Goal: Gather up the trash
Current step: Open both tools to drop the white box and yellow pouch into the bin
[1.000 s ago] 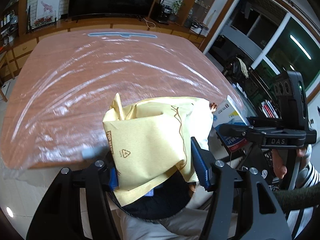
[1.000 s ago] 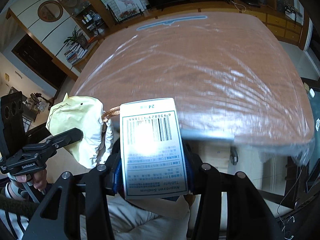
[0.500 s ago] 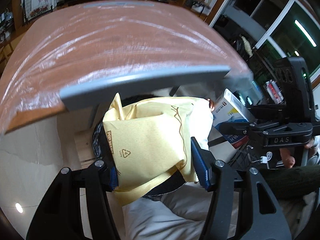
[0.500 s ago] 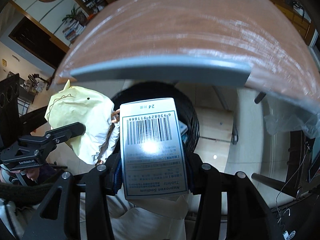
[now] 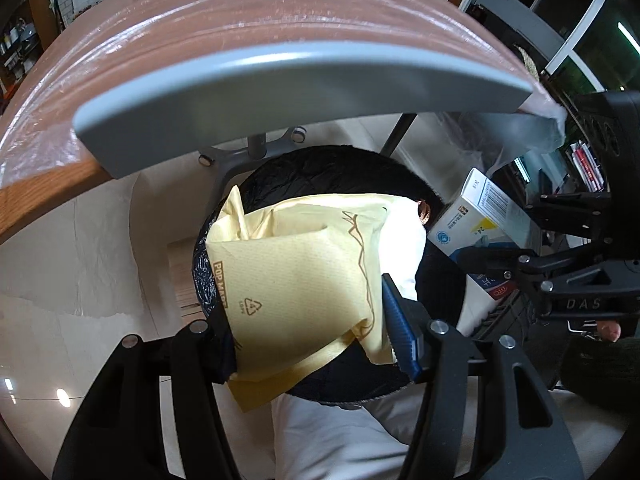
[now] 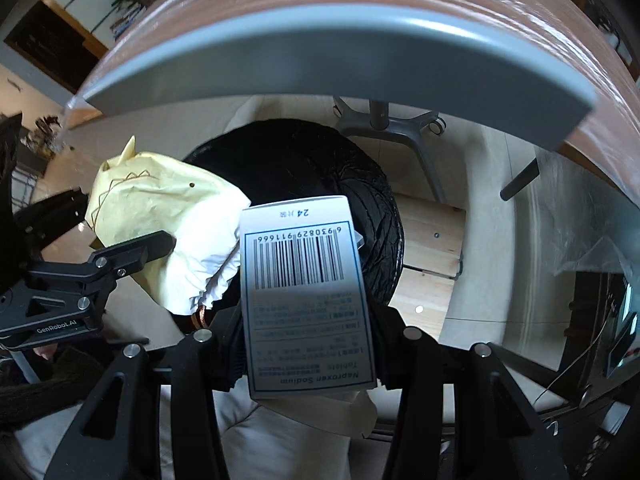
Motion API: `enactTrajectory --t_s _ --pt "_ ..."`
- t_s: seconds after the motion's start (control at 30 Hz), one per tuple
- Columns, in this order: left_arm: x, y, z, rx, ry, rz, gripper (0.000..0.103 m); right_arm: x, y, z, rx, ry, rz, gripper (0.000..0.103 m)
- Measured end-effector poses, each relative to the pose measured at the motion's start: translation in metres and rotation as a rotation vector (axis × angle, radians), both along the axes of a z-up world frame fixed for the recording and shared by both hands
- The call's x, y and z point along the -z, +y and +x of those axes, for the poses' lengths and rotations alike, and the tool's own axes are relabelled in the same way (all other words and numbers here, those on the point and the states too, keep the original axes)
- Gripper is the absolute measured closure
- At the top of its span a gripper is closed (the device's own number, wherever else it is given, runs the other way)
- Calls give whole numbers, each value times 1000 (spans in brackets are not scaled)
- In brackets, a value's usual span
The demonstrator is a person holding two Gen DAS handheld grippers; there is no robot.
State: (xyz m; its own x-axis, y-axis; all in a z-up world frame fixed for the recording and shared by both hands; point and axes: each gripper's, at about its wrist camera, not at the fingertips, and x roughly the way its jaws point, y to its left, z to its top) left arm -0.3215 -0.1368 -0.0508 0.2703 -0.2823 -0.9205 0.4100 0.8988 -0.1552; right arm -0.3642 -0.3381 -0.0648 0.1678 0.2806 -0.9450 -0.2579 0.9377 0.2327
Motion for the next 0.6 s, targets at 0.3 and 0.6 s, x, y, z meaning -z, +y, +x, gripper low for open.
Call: enactTrajectory --t_s 0.3,0.6 --pt "19 -1 12 -3 7 39 43 20 12 12 3 22 -18 55" --pt "32 -1 22 -26 30 26 25 23 7 17 53 34 47 19"
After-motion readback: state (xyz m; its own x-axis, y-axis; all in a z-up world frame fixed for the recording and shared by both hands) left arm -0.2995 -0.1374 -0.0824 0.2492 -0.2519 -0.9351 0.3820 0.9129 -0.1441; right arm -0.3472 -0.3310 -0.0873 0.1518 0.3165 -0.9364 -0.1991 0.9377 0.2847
